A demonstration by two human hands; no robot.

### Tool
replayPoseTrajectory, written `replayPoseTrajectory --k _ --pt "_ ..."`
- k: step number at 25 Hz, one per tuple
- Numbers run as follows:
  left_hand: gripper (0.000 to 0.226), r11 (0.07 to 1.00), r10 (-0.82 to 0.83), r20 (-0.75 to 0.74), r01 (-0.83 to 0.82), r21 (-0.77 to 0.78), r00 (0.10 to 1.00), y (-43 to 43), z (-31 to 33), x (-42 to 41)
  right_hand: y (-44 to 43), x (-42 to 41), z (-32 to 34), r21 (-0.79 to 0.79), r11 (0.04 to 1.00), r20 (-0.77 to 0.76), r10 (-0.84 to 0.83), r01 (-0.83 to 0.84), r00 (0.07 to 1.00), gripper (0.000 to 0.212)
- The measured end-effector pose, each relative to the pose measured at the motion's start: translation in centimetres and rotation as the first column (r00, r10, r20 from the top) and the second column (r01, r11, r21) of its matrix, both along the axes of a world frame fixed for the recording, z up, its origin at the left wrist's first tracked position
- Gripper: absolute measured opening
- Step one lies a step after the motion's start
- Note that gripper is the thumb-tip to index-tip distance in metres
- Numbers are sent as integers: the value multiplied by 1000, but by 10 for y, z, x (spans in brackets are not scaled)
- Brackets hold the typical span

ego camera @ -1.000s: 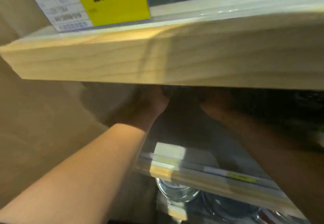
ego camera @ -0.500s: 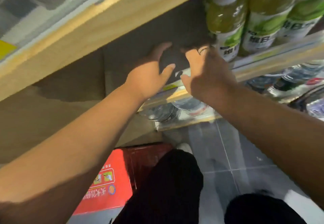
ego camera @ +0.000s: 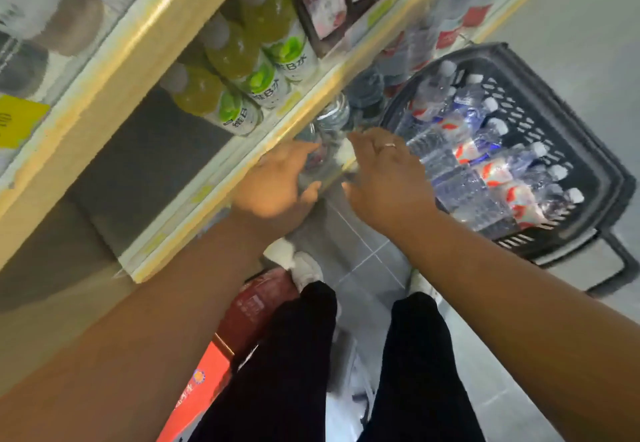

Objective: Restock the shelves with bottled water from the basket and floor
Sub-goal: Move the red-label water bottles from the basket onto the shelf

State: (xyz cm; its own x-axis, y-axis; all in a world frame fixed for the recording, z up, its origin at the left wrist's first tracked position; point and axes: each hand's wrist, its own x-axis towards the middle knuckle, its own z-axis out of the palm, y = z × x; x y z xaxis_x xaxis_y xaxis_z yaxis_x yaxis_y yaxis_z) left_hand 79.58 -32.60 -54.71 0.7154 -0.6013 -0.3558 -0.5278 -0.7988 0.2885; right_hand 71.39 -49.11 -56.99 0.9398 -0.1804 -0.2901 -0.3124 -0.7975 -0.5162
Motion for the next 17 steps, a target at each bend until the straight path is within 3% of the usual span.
replayPoseTrajectory --k 3,7,11,17 --pt "61 985 -167 -9 167 -32 986 -53 -6 -12 -46 -35 -2 -33 990 -58 -135 134 989 67" --pt "69 973 -231 -56 230 -13 971 -120 -11 -49 -108 -96 -12 -78 955 -209 -297 287 932 70" --pt "49 950 -311 -15 310 -43 950 -174 -34 -85 -145 -149 -30 -91 917 -297 -398 390 868 71" --pt "61 906 -372 -207 403 129 905 -230 -91 -98 -165 -189 -84 -84 835 -410 -527 544 745 72"
